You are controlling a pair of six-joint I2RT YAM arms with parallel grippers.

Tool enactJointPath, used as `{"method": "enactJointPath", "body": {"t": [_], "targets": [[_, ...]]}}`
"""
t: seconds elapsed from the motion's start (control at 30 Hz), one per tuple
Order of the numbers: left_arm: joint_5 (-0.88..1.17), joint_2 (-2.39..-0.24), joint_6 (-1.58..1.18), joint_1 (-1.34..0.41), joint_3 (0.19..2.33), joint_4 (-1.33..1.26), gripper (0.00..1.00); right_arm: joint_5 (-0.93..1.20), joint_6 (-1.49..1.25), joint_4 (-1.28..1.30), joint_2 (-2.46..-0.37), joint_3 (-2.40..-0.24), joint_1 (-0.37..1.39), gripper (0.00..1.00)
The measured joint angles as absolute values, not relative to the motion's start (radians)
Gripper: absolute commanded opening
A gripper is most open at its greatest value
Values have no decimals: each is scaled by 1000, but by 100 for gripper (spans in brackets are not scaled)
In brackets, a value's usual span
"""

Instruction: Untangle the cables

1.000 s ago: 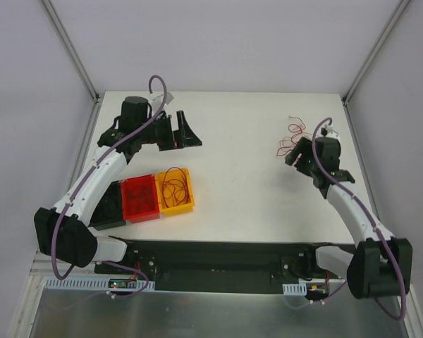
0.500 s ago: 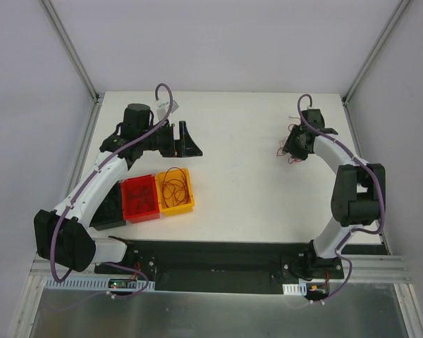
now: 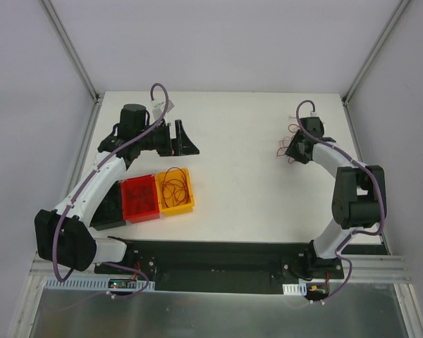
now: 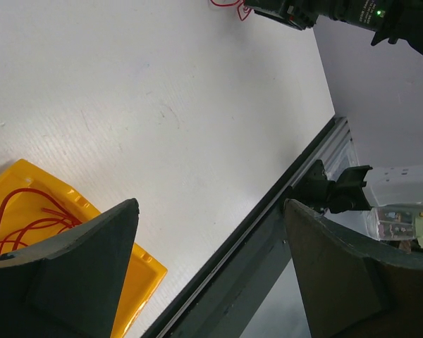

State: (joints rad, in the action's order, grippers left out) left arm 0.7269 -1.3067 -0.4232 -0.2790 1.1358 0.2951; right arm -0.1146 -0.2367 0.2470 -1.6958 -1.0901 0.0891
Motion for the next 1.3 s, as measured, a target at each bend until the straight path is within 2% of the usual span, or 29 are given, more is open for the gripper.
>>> {"method": "enactJointPath", "body": {"t": [0.23, 0.4, 0.53, 0.67, 0.77, 0.93, 1.13, 1.3], "targets": [[724, -1307, -423, -273, 1132, 288, 82, -132, -248, 141, -1742, -1090, 89, 31], [724, -1310, -423, -273, 1131, 288, 81, -133, -244, 101, -1771, -1084, 89, 12], [724, -1314, -423, -273, 1130, 287, 80, -126, -245, 78, -1753, -1049, 89, 1], [724, -1322, -423, -273, 1130, 287, 79, -124, -241, 99, -1632, -976, 89, 0], [724, -1322, -423, -273, 1130, 285, 79, -124, -234, 156, -1426, -953, 89, 0], [725, -1322, -423, -273, 1130, 284, 79, -124, -205, 224, -1106, -1092, 89, 0], [724, -1322, -423, -273, 1130, 282, 80, -105, -174, 203, -934, -1329, 89, 0], [724, -1322, -423, -273, 1130, 282, 80, -98, -163, 190, -876, -1264, 89, 0]]}}
